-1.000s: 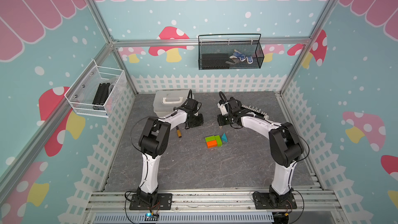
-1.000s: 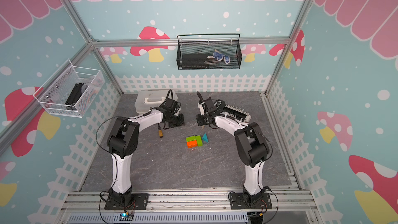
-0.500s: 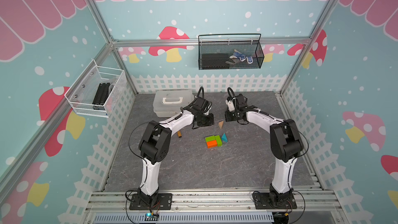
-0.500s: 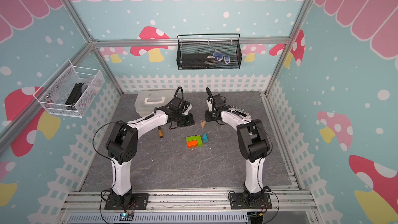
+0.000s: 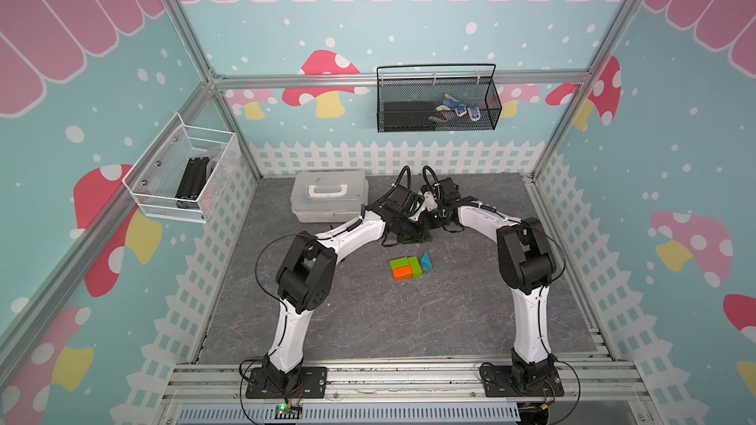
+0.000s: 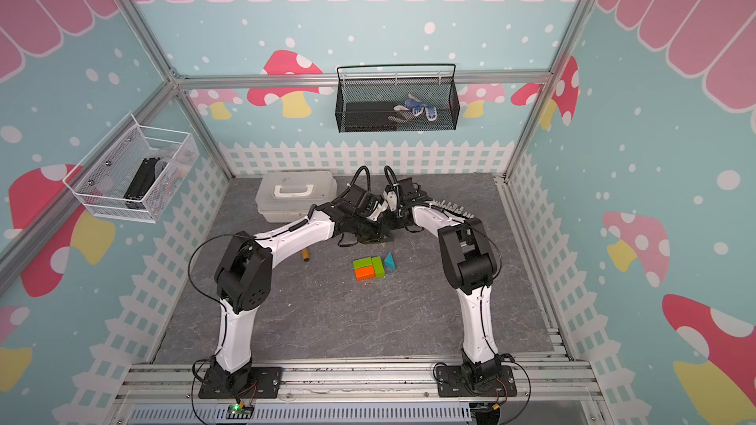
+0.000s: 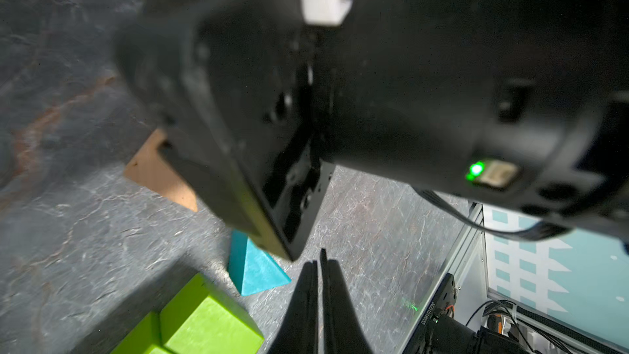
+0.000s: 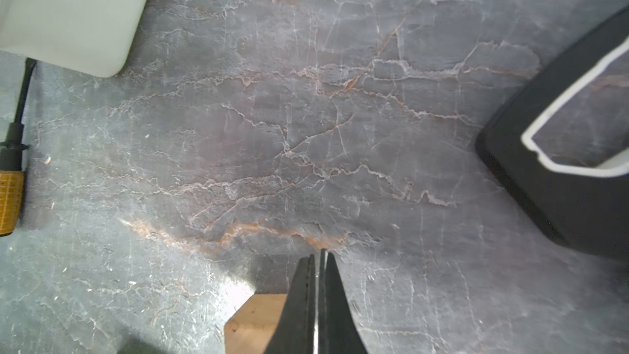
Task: Assemble a piece of candy with building blocks
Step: Adjust the building block at the center of the board.
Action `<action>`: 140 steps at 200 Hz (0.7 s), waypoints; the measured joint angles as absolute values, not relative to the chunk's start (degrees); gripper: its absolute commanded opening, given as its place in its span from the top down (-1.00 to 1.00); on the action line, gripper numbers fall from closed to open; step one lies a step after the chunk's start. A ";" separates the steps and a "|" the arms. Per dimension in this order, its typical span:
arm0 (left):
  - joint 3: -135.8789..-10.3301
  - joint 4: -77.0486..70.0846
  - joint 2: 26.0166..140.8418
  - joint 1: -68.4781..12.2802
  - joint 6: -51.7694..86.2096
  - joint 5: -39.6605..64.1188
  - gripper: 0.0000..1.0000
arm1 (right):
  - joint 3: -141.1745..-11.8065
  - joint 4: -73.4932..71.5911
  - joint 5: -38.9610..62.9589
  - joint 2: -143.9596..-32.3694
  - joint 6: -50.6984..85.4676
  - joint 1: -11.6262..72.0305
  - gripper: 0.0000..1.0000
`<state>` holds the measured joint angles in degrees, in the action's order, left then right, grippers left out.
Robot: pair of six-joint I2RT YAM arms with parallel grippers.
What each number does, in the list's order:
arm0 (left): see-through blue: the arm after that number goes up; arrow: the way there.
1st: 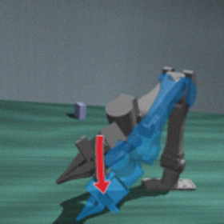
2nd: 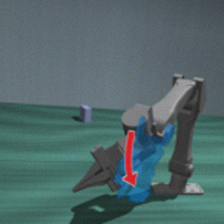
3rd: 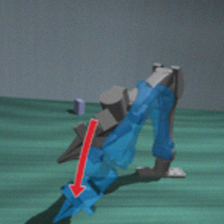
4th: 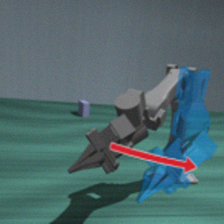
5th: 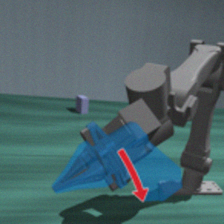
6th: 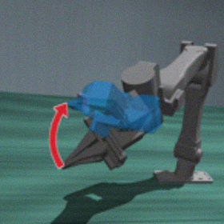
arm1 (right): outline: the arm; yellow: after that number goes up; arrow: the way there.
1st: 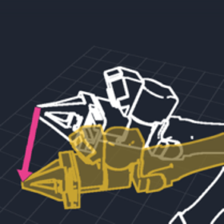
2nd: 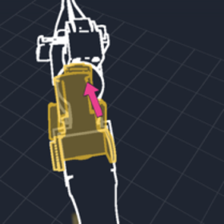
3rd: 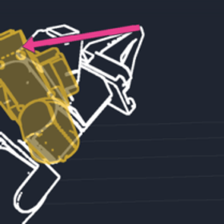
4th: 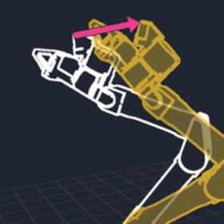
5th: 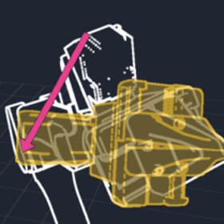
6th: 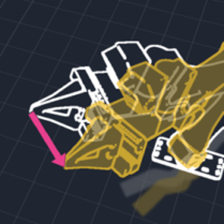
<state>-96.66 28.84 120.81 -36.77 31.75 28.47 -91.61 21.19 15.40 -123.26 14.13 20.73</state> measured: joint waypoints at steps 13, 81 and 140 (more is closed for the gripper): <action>-96.77 28.86 121.71 -36.80 32.12 28.73 0.84 | -91.77 21.15 16.36 -123.81 13.93 20.73 0.90; -96.68 29.04 122.54 -36.77 32.86 26.63 0.87 | -92.44 21.45 20.47 -126.48 13.30 20.71 0.90; -97.12 28.53 125.62 -36.38 33.21 25.76 0.88 | -92.42 23.09 19.75 -126.48 12.36 20.25 0.90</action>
